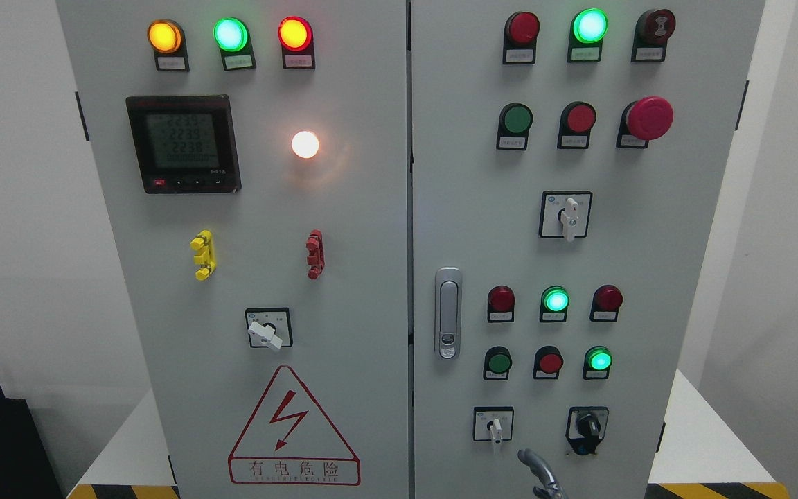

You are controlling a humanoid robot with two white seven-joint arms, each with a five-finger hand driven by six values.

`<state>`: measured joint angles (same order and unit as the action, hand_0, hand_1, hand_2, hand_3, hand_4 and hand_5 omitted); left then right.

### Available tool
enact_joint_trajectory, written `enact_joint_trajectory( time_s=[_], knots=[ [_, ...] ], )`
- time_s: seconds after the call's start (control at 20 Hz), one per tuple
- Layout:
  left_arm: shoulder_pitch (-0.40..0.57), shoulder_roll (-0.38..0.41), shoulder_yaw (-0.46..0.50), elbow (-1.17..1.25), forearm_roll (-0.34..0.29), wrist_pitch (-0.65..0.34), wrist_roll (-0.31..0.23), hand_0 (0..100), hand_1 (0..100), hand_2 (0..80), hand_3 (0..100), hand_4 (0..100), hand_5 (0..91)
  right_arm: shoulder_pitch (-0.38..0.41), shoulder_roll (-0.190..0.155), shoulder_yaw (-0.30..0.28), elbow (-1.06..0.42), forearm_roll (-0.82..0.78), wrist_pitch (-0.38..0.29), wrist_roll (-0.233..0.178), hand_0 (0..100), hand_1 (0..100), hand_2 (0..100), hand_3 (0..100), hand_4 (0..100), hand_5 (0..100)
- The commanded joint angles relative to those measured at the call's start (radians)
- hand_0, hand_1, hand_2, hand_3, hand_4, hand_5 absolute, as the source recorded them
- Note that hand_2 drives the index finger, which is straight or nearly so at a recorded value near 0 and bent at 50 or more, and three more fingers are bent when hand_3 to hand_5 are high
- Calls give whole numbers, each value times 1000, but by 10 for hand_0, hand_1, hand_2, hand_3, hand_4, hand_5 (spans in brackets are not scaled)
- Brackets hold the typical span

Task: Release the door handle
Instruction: 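Raise the right hand up toward the silver door handle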

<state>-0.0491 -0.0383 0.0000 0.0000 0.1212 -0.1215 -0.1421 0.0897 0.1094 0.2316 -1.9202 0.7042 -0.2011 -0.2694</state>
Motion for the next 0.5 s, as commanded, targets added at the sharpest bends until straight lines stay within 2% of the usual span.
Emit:
enact_joint_trajectory(
  time_s=[0.0, 0.15, 0.2, 0.3, 0.4, 0.45],
  knots=[
    [0, 0, 11, 17, 0, 0, -1, 120, 389, 0, 0, 0, 0, -56, 19, 32, 20, 435, 38, -59, 331, 325, 0, 861, 785, 794],
    [0, 0, 11, 17, 0, 0, -1, 120, 389, 0, 0, 0, 0, -106, 22, 74, 38, 543, 155, -91, 321, 321, 0, 906, 838, 847],
    [0, 0, 11, 17, 0, 0, -1, 120, 389, 0, 0, 0, 0, -116, 22, 96, 40, 557, 181, -93, 320, 323, 0, 938, 874, 911],
    [0, 0, 11, 17, 0, 0, -1, 120, 389, 0, 0, 0, 0, -134, 24, 132, 46, 593, 193, -93, 315, 330, 0, 1000, 918, 970],
    [0, 0, 11, 17, 0, 0, -1, 120, 389, 0, 0, 0, 0, -169, 24, 149, 73, 644, 207, -93, 310, 327, 0, 1000, 1000, 988],
    [0, 0, 11, 17, 0, 0, -1, 120, 389, 0, 0, 0, 0, -192, 24, 149, 87, 650, 219, -93, 310, 325, 0, 1000, 1000, 990]
  ],
)
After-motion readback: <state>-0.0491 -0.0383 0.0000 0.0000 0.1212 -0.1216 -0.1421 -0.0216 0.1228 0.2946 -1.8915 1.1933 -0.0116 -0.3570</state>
